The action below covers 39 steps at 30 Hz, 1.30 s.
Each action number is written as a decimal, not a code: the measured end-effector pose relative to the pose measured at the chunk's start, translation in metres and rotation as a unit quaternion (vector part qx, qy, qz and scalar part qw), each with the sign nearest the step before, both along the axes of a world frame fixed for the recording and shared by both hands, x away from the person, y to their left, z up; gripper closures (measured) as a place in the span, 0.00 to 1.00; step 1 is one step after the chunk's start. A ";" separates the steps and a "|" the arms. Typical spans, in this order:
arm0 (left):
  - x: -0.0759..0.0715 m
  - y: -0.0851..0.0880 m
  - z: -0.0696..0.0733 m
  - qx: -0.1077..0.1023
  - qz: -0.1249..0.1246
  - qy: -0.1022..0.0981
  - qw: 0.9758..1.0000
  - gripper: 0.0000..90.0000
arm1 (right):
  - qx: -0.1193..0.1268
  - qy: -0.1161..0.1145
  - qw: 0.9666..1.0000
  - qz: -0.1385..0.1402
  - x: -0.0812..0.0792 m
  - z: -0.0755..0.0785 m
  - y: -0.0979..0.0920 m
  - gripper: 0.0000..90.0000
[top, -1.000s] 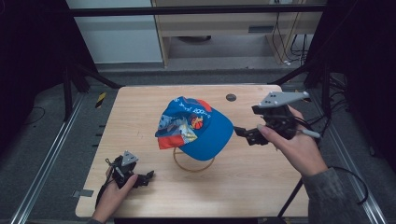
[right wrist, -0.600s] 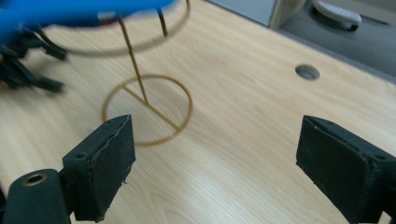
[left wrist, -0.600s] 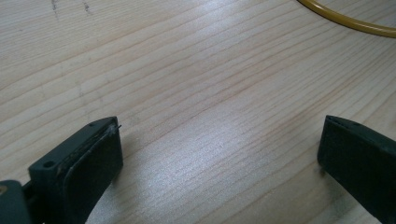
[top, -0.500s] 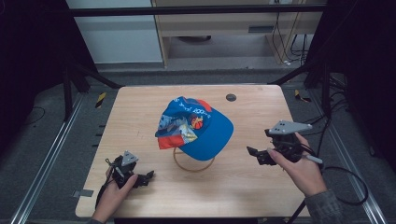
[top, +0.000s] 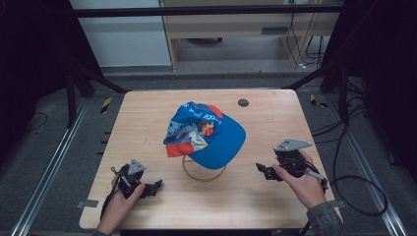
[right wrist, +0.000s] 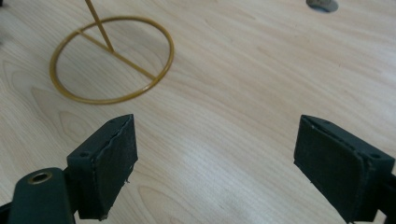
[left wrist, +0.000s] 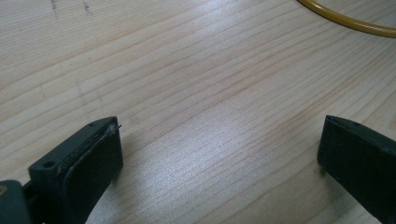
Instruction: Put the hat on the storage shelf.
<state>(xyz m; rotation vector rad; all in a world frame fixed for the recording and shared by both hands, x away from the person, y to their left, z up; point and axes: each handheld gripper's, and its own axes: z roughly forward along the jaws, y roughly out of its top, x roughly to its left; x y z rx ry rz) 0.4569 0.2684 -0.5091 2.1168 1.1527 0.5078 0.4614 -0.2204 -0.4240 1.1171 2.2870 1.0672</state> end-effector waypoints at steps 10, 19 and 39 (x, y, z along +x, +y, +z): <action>0.000 0.000 0.000 0.000 0.000 0.000 1.000 0.00 | 0.008 0.024 1.000 -0.015 0.000 -0.030 -0.005 0.15; 0.000 0.000 0.000 0.000 0.000 0.000 1.000 0.00 | -0.001 0.064 0.997 -0.042 0.007 -0.062 0.000 0.13; 0.000 0.000 0.000 0.000 0.000 0.000 1.000 0.00 | -0.015 0.023 0.997 -0.077 -0.002 -0.088 0.009 0.06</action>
